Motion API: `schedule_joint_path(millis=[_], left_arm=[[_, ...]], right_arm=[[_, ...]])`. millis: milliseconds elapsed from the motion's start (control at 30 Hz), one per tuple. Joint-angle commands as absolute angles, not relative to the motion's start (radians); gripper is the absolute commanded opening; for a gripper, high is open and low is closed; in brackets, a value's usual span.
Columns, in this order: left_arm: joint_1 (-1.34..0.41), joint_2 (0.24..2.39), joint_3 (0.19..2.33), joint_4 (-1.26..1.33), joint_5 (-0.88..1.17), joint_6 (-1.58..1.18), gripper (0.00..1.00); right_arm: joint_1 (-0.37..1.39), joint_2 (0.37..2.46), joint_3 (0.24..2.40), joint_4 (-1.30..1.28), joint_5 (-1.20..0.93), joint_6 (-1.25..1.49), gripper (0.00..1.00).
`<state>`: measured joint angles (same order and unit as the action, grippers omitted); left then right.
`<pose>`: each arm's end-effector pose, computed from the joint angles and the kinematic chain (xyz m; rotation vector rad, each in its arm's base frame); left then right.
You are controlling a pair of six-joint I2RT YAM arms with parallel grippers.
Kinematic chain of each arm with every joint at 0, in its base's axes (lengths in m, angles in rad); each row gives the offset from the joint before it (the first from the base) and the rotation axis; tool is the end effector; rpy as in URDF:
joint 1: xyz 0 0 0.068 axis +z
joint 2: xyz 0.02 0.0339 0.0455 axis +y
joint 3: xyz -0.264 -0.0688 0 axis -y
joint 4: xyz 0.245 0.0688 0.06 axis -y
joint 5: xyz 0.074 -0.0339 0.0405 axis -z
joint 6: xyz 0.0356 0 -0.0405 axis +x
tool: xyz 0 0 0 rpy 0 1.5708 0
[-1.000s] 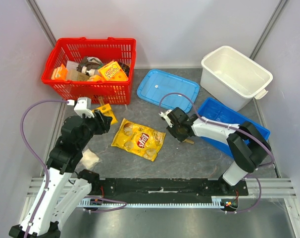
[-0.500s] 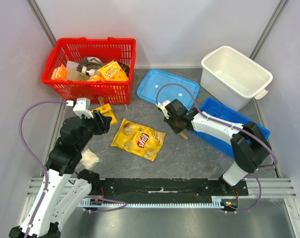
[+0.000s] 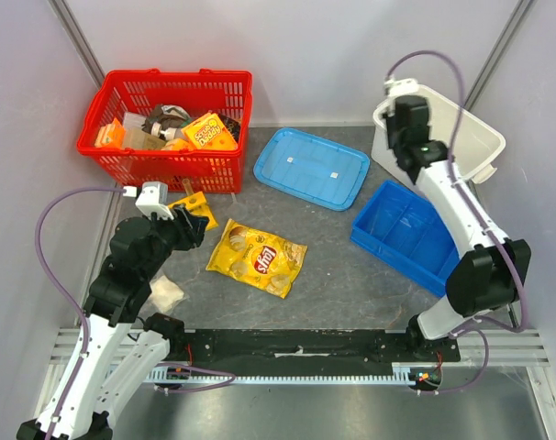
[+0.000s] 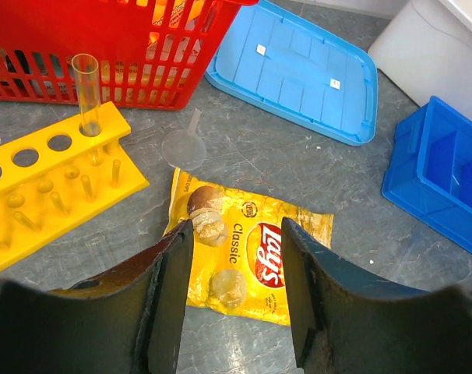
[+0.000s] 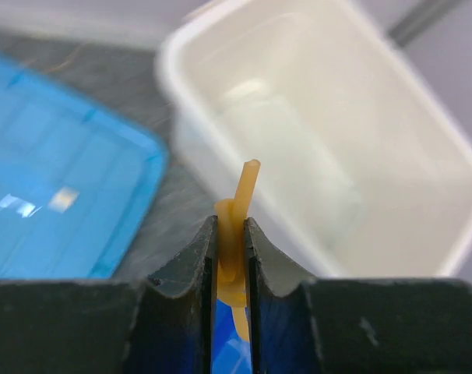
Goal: Organize the chemistry lab equipment
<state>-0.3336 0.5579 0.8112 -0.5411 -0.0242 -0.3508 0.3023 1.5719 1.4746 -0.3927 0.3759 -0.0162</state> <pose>0.1167 -0.0395 0.3416 -0.0332 1.8827 -0.4504 0.3518 0.0960 0.3630 -0.0926 2.0280 -0.2072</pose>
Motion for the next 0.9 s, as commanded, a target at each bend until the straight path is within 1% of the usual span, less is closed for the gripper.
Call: schedule_joint_path(millis=[0, 167, 267, 433, 467, 733, 867], left_arm=[[-0.336, 0.554, 0.811, -0.495, -0.005, -0.336, 0.55], [-0.334, 0.554, 0.810, -0.494, -0.012, -0.333, 0.56], [-0.336, 0.563, 0.813, -0.497, -0.011, -0.331, 0.55], [-0.336, 0.565, 0.813, -0.500, -0.023, -0.330, 0.55], [-0.336, 0.563, 0.813, -0.502, -0.028, -0.330, 0.55], [-0.334, 0.571, 0.815, -0.502, -0.025, -0.331, 0.55], [-0.334, 0.561, 0.813, -0.500, -0.023, -0.333, 0.55]], right_arm=[[0.137, 1.610, 1.569, -0.224, 0.437, -0.084, 0.23], [0.026, 1.755, 1.650, -0.190, 0.463, -0.107, 0.24], [-0.046, 1.824, 1.684, -0.196, 0.416, -0.068, 0.26], [-0.094, 1.923, 1.720, -0.224, 0.380, -0.045, 0.30], [-0.100, 1.933, 1.718, -0.227, 0.373, -0.043, 0.31], [-0.110, 1.939, 1.775, -0.290, 0.305, -0.023, 0.44], [-0.109, 1.910, 1.799, -0.337, 0.259, 0.047, 0.47]])
